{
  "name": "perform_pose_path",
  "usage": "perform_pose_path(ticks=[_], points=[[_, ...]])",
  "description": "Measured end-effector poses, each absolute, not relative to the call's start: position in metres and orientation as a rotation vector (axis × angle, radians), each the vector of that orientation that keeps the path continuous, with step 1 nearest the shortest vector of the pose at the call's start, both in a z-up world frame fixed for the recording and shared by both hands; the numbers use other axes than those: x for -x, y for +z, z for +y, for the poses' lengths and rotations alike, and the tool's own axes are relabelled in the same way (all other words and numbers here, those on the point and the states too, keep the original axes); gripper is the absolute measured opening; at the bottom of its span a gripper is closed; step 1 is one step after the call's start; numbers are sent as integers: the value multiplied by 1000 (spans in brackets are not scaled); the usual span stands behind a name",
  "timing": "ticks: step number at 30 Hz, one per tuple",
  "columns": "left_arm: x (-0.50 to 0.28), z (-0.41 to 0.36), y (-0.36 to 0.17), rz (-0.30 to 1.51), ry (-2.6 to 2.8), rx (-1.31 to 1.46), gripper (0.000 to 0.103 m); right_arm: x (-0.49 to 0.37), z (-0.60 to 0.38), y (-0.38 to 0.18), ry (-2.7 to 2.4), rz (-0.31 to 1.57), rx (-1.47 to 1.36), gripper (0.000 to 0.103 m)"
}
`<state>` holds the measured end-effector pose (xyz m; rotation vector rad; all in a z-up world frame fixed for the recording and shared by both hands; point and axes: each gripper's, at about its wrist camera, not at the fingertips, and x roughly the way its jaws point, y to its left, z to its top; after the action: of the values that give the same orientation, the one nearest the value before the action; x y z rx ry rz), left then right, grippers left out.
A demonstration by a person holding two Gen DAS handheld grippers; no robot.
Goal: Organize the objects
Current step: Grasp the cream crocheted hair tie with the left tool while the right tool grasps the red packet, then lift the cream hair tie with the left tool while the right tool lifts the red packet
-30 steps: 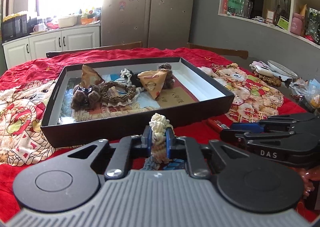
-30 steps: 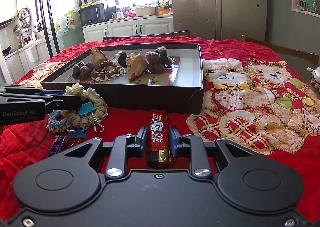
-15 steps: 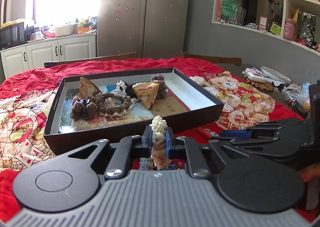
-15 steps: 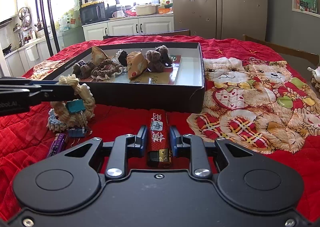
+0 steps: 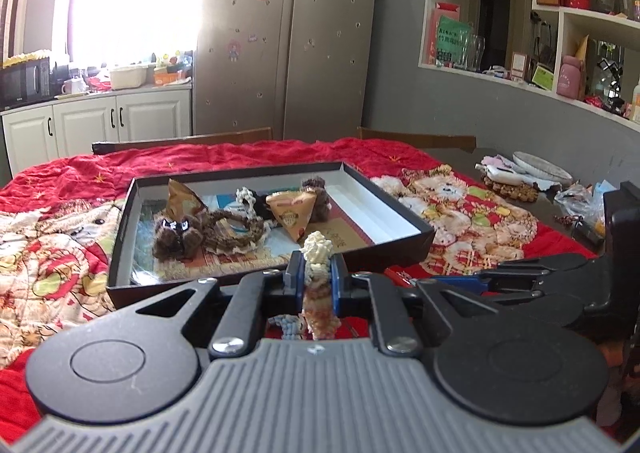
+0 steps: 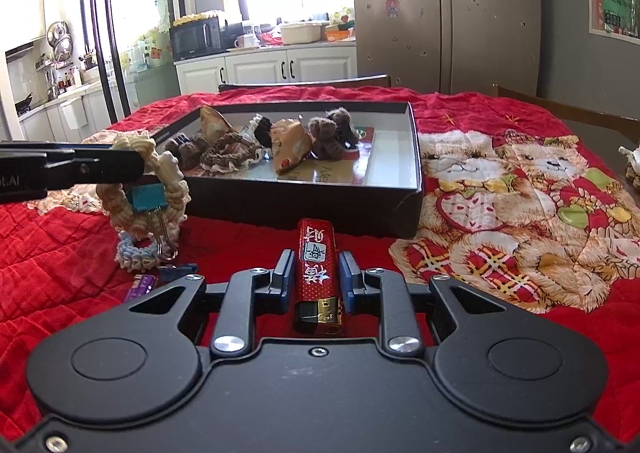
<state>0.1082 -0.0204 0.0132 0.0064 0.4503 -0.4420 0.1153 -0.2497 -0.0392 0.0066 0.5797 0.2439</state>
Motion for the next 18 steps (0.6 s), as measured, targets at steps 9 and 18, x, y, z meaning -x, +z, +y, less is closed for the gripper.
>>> perform_pose_path(ticks=[9,18], points=[[-102,-12,23,444,-466,9,16,-108,-245,-31,269,546,-3,22],[-111,-12,15,457,-427,6,16,-95,-240,-20,369,498,-12,22]])
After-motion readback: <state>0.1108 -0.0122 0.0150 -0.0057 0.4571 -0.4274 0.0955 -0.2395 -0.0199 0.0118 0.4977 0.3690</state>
